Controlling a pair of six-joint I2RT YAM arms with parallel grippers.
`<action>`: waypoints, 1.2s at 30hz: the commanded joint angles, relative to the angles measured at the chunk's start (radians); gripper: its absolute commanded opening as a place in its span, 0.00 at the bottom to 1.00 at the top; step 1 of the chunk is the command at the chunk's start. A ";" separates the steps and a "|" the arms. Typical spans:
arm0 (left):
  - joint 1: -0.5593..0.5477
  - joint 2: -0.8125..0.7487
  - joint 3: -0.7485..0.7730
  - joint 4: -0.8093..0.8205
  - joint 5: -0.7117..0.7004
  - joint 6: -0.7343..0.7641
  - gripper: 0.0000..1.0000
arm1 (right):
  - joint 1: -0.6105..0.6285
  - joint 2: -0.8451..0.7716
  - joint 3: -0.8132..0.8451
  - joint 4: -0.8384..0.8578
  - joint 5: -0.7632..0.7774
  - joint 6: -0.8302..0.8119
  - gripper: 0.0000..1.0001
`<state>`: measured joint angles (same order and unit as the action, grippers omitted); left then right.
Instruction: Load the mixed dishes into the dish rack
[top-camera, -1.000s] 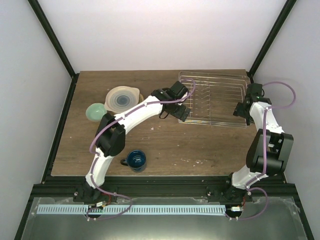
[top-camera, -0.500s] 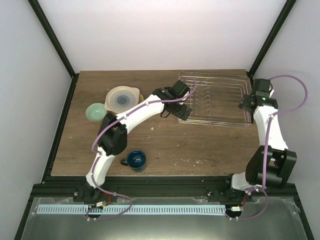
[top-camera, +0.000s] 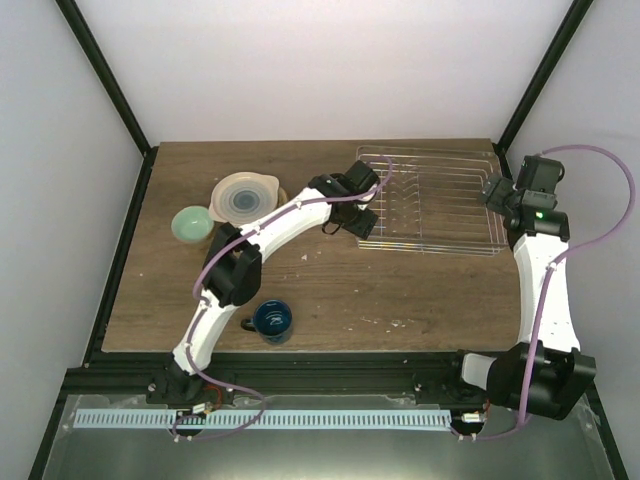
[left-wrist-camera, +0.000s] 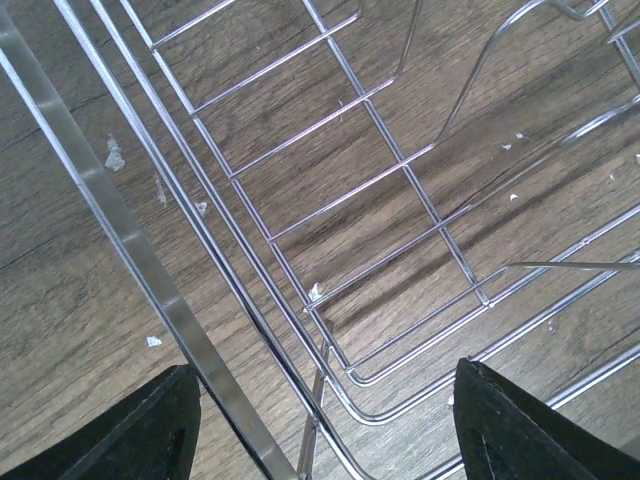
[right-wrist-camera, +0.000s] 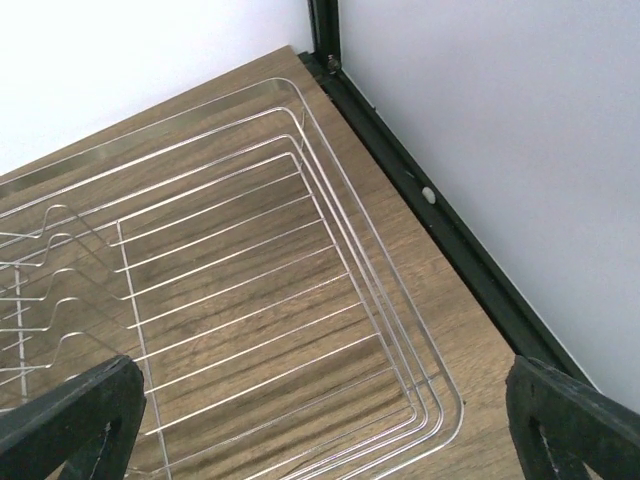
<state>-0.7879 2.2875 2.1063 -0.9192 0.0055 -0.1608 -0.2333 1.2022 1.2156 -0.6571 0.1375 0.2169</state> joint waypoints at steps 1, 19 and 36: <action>0.001 0.041 0.006 -0.088 0.001 0.009 0.72 | 0.003 -0.007 0.004 0.004 -0.067 -0.015 1.00; -0.076 0.018 -0.018 -0.090 0.051 -0.001 0.93 | 0.134 0.023 0.018 -0.043 -0.087 -0.008 1.00; -0.084 -0.187 -0.411 -0.017 -0.040 -0.017 0.97 | 0.068 0.226 0.058 -0.049 0.174 -0.003 1.00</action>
<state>-0.8650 2.1029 1.7630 -0.8524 0.0071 -0.2047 -0.1226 1.4136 1.2152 -0.6979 0.2440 0.2153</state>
